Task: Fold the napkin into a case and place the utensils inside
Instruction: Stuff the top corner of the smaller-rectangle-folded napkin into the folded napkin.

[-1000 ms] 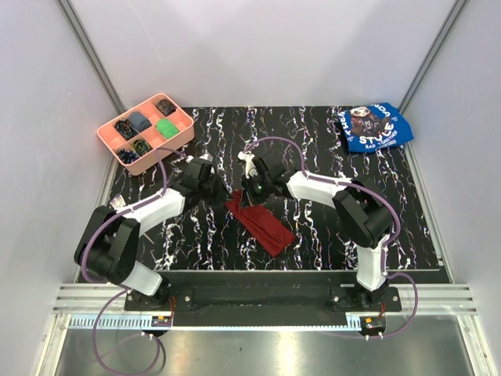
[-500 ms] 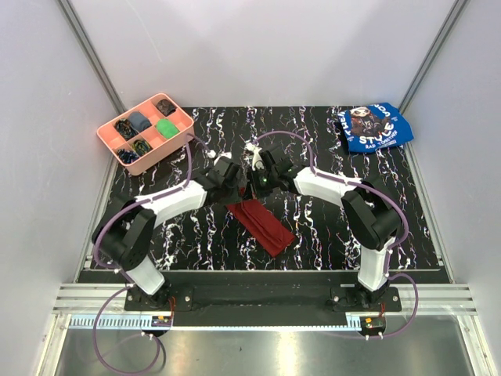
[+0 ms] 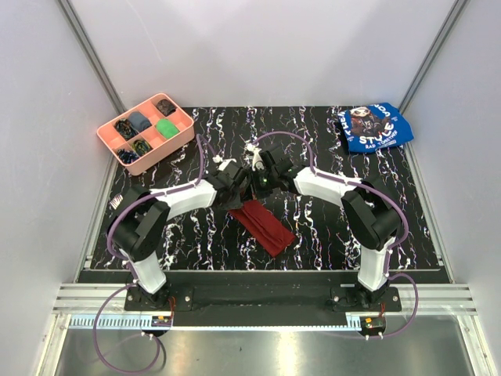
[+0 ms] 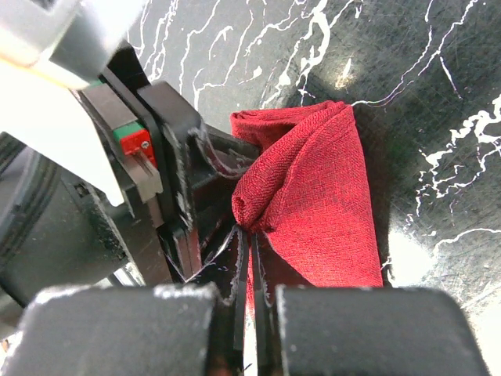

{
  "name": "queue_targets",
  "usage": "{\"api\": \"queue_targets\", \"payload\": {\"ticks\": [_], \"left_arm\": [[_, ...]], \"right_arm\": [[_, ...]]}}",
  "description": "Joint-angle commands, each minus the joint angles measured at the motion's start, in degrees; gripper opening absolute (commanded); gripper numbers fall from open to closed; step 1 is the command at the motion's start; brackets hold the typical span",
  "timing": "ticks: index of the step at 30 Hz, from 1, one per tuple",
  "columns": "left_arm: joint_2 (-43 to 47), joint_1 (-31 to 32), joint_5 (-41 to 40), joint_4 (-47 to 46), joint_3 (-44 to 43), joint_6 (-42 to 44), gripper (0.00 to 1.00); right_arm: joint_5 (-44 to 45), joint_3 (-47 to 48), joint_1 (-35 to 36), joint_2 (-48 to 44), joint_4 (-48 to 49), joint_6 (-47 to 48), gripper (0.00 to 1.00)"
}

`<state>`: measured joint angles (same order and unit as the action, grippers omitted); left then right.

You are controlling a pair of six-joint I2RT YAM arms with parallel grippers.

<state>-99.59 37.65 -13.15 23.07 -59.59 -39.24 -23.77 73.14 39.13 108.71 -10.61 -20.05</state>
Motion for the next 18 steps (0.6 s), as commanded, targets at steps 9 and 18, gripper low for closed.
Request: {"api": "queue_targets", "payload": {"ticks": [9,18], "left_arm": [[8.61,0.15,-4.43,-7.68,4.91,-2.5,0.0],[14.16,0.14,-5.4,-15.94,11.95,-3.73,0.0]], "right_arm": [[-4.44,1.12,-0.29,1.59,-0.29,-1.48,0.0],[-6.99,2.17,-0.2,3.88,-0.2,-1.74,0.0]]}}
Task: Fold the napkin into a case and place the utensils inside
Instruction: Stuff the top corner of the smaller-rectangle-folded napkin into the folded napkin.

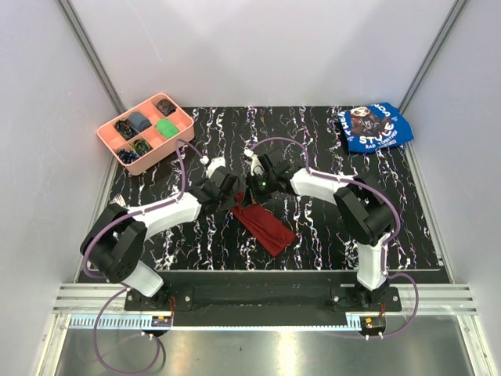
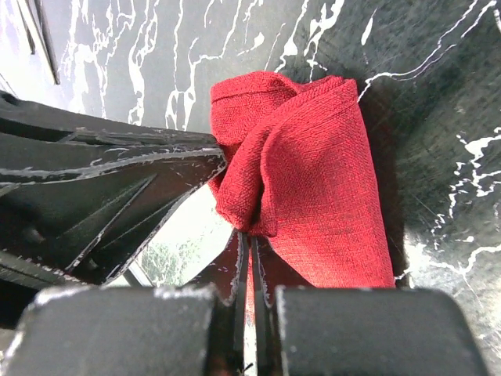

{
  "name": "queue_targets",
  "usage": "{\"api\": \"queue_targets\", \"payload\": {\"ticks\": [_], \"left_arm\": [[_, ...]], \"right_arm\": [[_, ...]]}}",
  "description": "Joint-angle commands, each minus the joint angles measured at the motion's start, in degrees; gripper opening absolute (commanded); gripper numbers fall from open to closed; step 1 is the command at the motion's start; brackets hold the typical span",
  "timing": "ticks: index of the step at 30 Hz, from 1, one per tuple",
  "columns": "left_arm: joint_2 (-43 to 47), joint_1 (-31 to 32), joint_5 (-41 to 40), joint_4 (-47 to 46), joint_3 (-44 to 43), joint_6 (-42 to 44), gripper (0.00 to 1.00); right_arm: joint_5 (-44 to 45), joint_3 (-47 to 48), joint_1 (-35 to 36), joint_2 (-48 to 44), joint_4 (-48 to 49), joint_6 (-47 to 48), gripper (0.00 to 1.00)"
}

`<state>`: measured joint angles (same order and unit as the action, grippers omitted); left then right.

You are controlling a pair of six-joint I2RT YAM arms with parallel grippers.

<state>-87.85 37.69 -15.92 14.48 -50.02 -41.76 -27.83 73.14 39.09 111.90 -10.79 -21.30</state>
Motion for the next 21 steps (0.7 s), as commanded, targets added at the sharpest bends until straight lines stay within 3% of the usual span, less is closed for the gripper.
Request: {"api": "queue_targets", "payload": {"ticks": [1,7,16,21], "left_arm": [[2.42,0.1,-2.36,-7.8,2.73,-1.57,0.0],[2.34,0.1,0.45,-12.11,5.37,-3.15,0.0],[6.82,0.01,-0.08,-15.52,9.76,-6.76,0.0],[6.38,-0.51,0.98,-15.54,10.12,-7.2,0.0]], "right_arm": [[-3.88,2.53,-0.16,1.56,0.06,-0.24,0.0],[-8.37,6.57,0.28,7.36,1.64,-2.25,0.0],[-9.25,4.99,0.11,8.69,5.6,-3.31,0.01],[-8.38,2.36,-1.03,3.7,5.6,-3.84,0.17]]}}
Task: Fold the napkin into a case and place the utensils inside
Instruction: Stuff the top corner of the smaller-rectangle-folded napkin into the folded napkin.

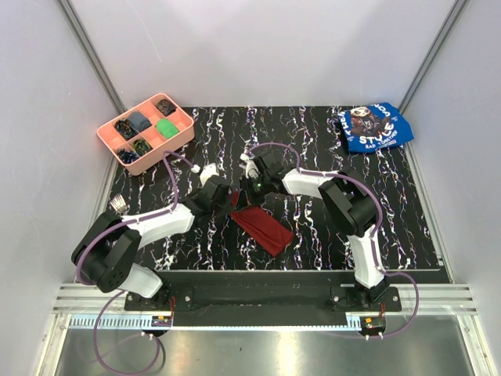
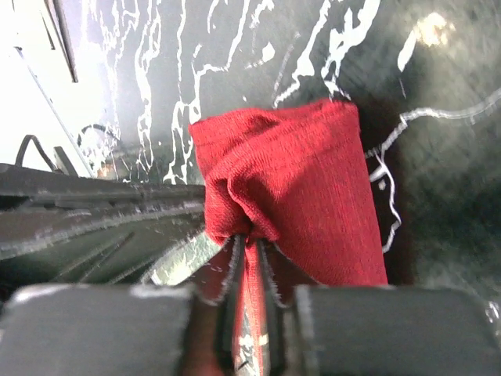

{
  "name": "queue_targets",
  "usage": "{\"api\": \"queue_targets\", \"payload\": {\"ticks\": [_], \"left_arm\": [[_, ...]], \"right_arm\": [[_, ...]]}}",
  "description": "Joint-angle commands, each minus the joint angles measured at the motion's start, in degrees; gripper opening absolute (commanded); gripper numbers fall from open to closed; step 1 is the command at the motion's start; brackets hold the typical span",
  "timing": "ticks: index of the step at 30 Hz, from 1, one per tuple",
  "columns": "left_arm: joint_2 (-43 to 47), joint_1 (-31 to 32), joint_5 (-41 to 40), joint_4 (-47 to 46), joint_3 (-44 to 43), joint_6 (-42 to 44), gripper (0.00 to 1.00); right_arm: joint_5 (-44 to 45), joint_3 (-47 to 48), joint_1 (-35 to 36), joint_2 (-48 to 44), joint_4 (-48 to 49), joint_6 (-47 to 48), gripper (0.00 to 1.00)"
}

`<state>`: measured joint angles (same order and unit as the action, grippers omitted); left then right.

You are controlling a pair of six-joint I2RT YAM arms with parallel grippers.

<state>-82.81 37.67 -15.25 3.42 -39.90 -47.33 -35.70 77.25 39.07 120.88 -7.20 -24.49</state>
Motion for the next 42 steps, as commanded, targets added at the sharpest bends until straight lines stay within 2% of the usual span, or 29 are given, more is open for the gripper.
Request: {"api": "queue_targets", "payload": {"ticks": [1,4,6,7,14,19,25,35,36,37,38,40,42], "left_arm": [[0.98,-0.58,0.56,-4.13,0.0,-1.62,0.0],[0.72,-0.67,0.92,-3.95,0.09,-1.71,0.0],[0.8,-0.76,0.92,-3.6,0.17,-1.62,0.0],[0.8,-0.93,0.92,-3.6,0.17,-1.54,0.0],[1.07,-1.9,1.45,-3.51,0.09,-1.18,0.0],[1.33,-2.07,1.8,-3.6,0.09,-1.01,0.0],[1.15,-2.16,2.41,-3.77,0.17,-1.36,0.0],[1.16,-2.16,2.68,-4.12,0.09,-1.36,0.0],[1.07,-2.16,2.68,-4.12,0.09,-1.45,0.0],[1.15,-2.16,2.68,-4.04,0.0,-1.54,0.0],[1.33,-2.16,2.59,-4.21,0.08,-1.54,0.0],[1.42,-2.16,2.41,-4.3,0.0,-1.54,0.0],[1.24,-2.25,2.68,-5.17,-0.09,-1.54,0.0]], "right_arm": [[-0.51,-2.19,-1.71,-6.09,1.84,-0.73,0.18],[-1.12,-3.16,-2.68,-7.85,1.93,-0.82,0.26],[-0.95,-3.6,-3.03,-8.81,1.84,-0.39,0.27],[-1.12,-3.69,-3.12,-9.08,1.84,-0.3,0.32],[-2.09,-2.29,-3.03,-8.64,1.67,0.76,0.43],[-3.58,-0.18,-3.12,-6.36,1.66,0.76,0.49],[-3.32,1.41,-2.95,-4.87,1.31,1.46,0.5],[-3.5,4.84,-2.42,-1.79,-0.36,2.26,0.38],[-3.67,4.92,-2.24,-1.7,-0.27,2.34,0.35],[-3.85,4.92,-2.24,-1.61,-0.36,2.26,0.26],[-3.85,4.75,-2.24,-1.61,-0.44,2.17,0.22],[-4.11,4.4,-2.33,-1.26,-0.27,1.82,0.17],[-4.37,4.31,-2.24,-0.82,-0.18,1.47,0.18]]}}
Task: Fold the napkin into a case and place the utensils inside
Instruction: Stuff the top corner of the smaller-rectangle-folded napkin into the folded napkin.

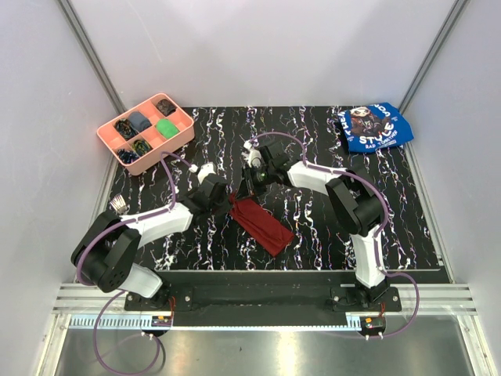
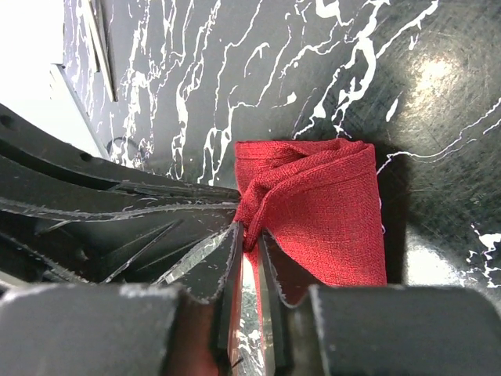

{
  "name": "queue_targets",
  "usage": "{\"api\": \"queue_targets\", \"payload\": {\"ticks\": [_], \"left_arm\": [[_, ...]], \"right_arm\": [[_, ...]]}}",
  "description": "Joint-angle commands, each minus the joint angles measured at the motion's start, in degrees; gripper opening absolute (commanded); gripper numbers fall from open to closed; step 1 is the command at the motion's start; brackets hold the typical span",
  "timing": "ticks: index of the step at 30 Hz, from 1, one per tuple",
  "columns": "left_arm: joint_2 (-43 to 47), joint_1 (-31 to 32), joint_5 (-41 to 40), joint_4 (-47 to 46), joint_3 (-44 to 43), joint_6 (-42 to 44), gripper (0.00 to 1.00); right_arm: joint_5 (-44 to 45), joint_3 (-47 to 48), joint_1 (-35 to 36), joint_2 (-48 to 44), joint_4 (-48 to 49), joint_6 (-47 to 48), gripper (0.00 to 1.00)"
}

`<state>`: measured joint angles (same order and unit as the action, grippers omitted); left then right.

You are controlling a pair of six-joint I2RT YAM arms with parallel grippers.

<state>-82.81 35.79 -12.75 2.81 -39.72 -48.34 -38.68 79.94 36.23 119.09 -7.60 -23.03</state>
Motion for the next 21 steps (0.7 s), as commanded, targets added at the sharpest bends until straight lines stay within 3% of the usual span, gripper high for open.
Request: {"api": "queue_targets", "payload": {"ticks": [1,5,9,10,14,21], "left_arm": [[1.24,-0.37,0.36,-4.83,-0.44,-0.44,0.0],[0.8,-0.37,0.71,-4.74,-0.88,-0.44,0.0],[0.8,-0.46,1.06,-5.01,-0.62,-0.79,0.0],[0.8,-0.46,1.24,-5.01,-0.62,-0.79,0.0],[1.33,-0.63,1.06,-4.83,-0.53,-0.71,0.0],[5.29,-0.9,-1.22,-10.61,3.42,-0.62,0.0]], "right_arm": [[-2.01,1.62,0.6,1.32,0.3,-0.09,0.21],[-1.93,0.83,1.04,0.53,1.0,-0.09,0.29],[-2.19,1.36,1.3,0.62,1.44,-0.09,0.29],[-2.11,1.53,1.21,0.97,1.36,-0.26,0.28],[-1.32,1.27,1.21,1.67,1.53,-1.23,0.03],[-1.4,-1.89,1.3,0.44,2.41,-1.49,0.0]]}}
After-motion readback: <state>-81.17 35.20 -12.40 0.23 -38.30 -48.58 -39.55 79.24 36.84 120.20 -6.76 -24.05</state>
